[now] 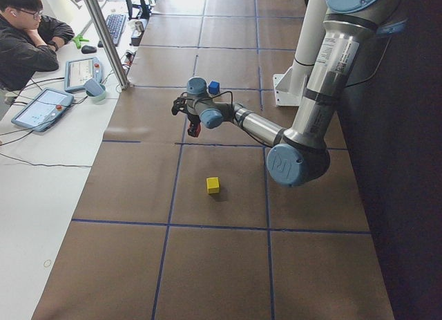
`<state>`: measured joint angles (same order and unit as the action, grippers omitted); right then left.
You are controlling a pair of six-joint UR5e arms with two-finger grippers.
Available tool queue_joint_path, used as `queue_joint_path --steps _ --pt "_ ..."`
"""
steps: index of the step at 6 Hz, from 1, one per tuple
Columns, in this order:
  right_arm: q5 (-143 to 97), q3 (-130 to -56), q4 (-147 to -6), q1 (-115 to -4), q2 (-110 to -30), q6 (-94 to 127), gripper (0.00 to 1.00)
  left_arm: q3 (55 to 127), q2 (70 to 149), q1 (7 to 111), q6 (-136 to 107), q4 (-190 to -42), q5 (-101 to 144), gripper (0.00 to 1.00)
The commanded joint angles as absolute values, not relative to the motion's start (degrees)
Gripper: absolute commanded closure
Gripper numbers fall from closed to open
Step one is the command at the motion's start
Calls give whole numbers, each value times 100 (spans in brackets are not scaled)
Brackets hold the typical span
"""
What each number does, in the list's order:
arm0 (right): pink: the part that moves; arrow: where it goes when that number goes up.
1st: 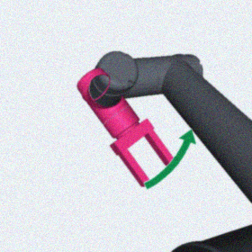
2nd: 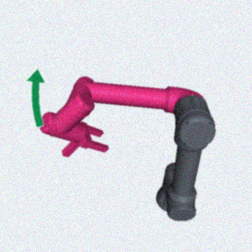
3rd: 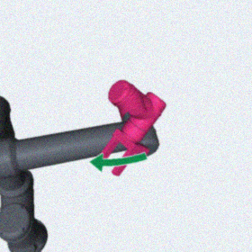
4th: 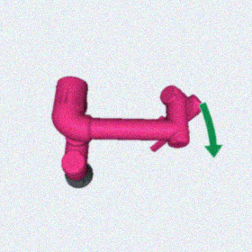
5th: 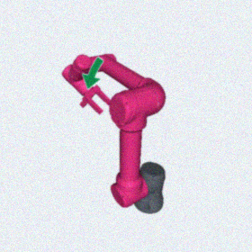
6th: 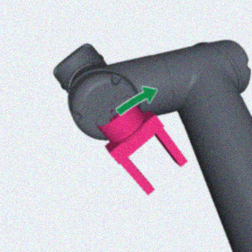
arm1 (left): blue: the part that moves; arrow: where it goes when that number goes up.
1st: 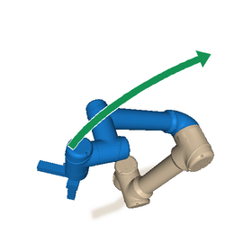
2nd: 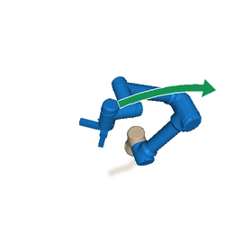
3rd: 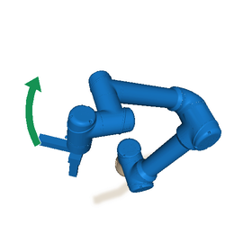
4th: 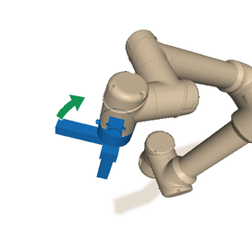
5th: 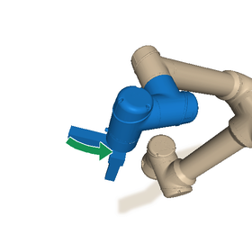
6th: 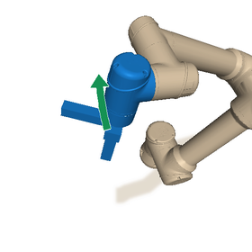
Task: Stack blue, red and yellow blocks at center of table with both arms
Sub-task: 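Carry the red block with the left gripper above the blue block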
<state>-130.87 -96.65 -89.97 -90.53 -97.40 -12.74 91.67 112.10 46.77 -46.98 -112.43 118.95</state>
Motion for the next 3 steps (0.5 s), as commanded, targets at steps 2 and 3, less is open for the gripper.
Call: queue_joint_path --steps 2,3 --pt "-13087 -9642 -8755 -9053 -9826 -1239 0 9097 12530 3941 -5282 -10399 11446 72" --pt "-13087 -9633 -8754 -9053 -9835 -1239 0 9105 13020 3589 -5421 -9745 11008 72"
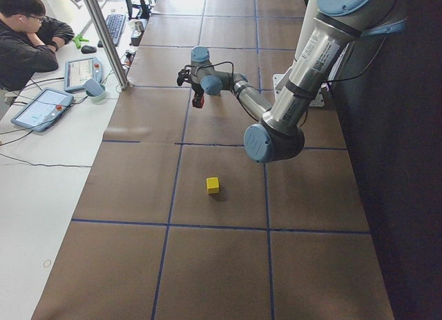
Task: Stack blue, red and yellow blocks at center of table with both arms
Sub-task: 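Carry the red block with the left gripper above the blue block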
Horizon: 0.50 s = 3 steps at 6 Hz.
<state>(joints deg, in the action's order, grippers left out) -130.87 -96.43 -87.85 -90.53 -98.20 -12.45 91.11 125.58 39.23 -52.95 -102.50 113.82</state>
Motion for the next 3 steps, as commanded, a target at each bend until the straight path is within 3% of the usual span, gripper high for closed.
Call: queue_joint_path --steps 1,3 --pt "-13087 -9633 -8763 -9053 -9835 -1239 0 9079 13434 3168 -5432 -9312 10386 72" --pt "-13087 -9633 -8754 -9053 -9870 -1239 0 8774 13797 2919 -5432 -9281 10275 73"
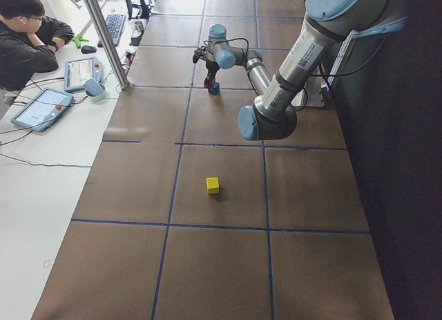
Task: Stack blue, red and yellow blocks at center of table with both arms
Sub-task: 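Carry the red block with the left gripper above the blue block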
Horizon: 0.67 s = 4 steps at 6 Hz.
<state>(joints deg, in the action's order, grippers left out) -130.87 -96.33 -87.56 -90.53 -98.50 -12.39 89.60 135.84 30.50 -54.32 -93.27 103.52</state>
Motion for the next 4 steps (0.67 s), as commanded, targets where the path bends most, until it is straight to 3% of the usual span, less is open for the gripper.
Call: queue_joint_path --steps 1,4 --pt "-13087 -9633 -8754 -9053 -9896 -1248 0 8467 13973 2892 -5414 -9281 10266 73" --pt "-13087 -9633 -8754 -9053 -9896 -1231 0 8455 13922 2883 -5362 -9290 10283 72"
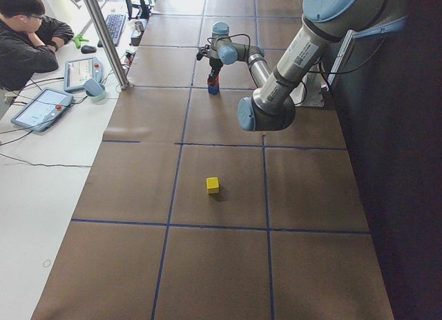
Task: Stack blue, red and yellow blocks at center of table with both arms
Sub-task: 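Lower the red block onto the blue block with the left gripper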
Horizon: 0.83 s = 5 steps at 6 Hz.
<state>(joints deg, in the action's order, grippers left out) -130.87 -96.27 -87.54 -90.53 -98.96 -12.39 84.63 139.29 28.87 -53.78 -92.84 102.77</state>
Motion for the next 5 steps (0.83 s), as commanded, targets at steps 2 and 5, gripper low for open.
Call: queue_joint_path --steps 2,5 --pt "-13087 -9642 -8754 -9053 -9896 -1222 0 8446 13922 2883 -5353 -9290 10292 63" --pt "-13087 -9633 -8754 -9053 -9896 -1222 0 8420 13939 2821 -5344 -9299 10292 57"
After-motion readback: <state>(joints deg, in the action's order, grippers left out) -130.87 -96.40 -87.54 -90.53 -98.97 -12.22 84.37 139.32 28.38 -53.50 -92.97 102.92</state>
